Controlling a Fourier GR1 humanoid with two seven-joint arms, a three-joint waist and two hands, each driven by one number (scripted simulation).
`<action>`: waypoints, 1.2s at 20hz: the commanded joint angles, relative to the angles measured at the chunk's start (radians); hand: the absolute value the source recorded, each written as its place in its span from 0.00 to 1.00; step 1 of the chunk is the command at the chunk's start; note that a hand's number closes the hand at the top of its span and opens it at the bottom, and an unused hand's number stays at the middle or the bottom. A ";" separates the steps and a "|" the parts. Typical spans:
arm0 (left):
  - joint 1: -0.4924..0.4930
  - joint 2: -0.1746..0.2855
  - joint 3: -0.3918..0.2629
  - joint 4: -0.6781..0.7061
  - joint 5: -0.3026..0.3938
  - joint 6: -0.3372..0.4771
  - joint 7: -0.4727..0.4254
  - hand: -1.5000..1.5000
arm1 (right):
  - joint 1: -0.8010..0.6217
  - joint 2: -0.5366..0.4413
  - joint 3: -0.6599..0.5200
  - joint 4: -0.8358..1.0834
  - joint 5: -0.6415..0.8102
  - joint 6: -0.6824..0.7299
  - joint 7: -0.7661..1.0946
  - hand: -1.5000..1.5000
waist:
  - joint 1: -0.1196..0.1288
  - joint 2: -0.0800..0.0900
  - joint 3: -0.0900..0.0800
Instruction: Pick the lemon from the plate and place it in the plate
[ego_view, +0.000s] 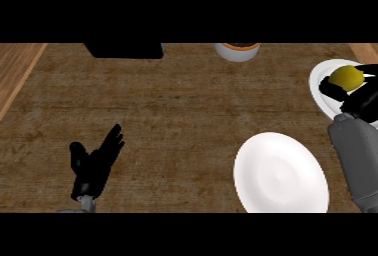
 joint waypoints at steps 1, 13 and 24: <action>-0.045 0.016 0.012 0.013 0.002 -0.010 0.031 0.50 | -0.073 -0.099 -0.080 0.153 -0.150 -0.035 -0.147 1.00 | 0.012 0.006 0.001; -0.096 -0.016 0.003 0.043 -0.003 -0.006 0.010 0.50 | -0.094 -0.288 -0.240 0.452 -0.387 0.187 -0.376 1.00 | 0.037 0.022 0.003; -0.046 -0.015 -0.006 0.010 0.003 -0.019 0.007 0.50 | -0.067 -0.311 -0.332 0.511 -0.508 0.429 -0.650 0.00 | 0.047 0.025 0.011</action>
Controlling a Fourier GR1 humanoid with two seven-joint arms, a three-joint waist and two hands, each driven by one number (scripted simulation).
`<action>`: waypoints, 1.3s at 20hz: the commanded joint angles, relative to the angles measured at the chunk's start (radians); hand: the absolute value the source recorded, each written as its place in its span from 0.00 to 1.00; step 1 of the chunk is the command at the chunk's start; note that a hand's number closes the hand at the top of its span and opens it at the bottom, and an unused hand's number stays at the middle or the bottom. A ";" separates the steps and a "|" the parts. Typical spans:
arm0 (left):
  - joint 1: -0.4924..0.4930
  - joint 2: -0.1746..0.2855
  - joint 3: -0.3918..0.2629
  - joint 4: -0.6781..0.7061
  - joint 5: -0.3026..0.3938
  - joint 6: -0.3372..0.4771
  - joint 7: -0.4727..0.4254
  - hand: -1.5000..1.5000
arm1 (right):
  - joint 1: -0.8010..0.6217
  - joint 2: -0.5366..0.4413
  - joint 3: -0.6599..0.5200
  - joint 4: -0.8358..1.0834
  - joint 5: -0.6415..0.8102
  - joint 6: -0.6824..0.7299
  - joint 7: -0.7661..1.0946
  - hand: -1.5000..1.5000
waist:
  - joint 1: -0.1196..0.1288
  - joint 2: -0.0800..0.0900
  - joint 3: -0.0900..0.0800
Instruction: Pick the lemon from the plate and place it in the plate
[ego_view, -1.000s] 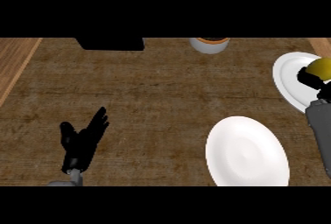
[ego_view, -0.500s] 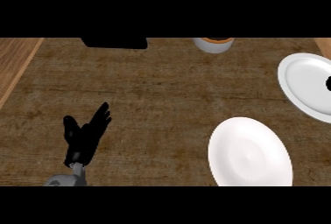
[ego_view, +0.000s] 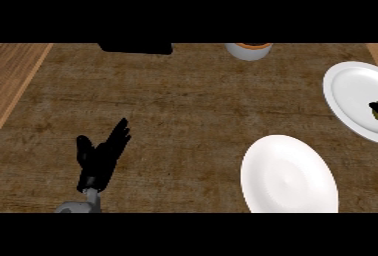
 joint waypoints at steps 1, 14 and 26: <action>-0.011 0.028 0.028 -0.011 0.025 -0.022 0.018 0.50 | 0.003 0.024 -0.075 -0.018 -0.086 0.041 -0.154 0.00 | -0.006 -0.002 0.002; -0.007 -0.009 0.026 0.046 -0.012 0.025 -0.029 0.50 | 0.079 -0.037 -0.326 0.022 -0.360 0.301 -0.445 0.00 | -0.045 -0.016 -0.005; 0.061 -0.034 0.010 0.026 -0.035 0.045 -0.033 0.50 | 0.279 0.009 -0.228 0.003 -0.375 0.532 -0.574 0.00 | -0.070 -0.034 -0.011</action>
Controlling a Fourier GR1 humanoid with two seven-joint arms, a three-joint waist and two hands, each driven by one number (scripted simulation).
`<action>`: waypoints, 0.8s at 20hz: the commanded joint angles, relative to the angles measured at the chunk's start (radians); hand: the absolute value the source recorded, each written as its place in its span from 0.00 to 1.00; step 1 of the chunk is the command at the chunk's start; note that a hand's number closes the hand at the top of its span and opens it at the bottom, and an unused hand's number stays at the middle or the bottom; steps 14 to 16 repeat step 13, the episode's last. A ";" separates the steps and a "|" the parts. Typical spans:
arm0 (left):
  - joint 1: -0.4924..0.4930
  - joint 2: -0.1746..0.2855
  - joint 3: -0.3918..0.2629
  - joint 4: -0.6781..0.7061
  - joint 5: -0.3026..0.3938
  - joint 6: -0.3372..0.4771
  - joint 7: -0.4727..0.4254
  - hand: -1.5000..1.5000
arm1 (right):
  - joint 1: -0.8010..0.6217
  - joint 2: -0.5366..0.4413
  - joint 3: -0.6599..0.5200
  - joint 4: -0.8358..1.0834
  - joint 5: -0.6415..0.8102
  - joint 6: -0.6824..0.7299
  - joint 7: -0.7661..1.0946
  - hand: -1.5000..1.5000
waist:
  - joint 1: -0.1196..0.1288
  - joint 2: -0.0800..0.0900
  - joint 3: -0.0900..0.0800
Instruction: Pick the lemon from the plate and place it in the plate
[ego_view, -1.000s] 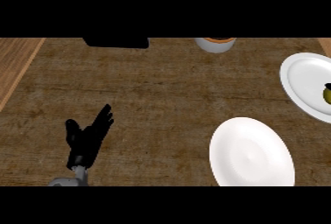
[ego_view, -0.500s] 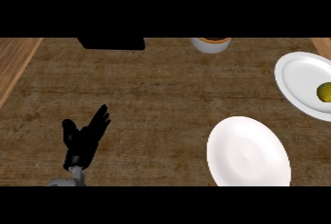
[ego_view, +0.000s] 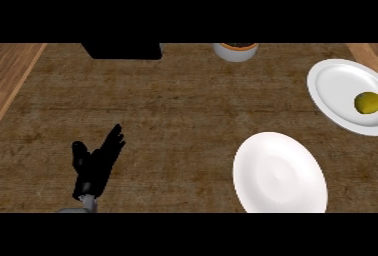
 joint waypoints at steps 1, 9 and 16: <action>-0.019 0.023 0.033 0.027 0.014 -0.028 -0.013 0.50 | 0.056 0.039 0.064 -0.047 0.005 0.012 -0.010 0.00 | -0.010 -0.005 -0.002; -0.026 -0.020 0.025 0.096 -0.027 0.005 -0.056 0.50 | 0.193 0.096 0.148 -0.226 -0.035 -0.007 0.066 0.00 | -0.020 -0.007 -0.004; 0.053 -0.002 0.010 -0.084 -0.014 -0.006 0.038 0.50 | 0.264 0.164 0.180 -0.334 -0.081 -0.045 0.078 0.00 | -0.013 -0.007 -0.003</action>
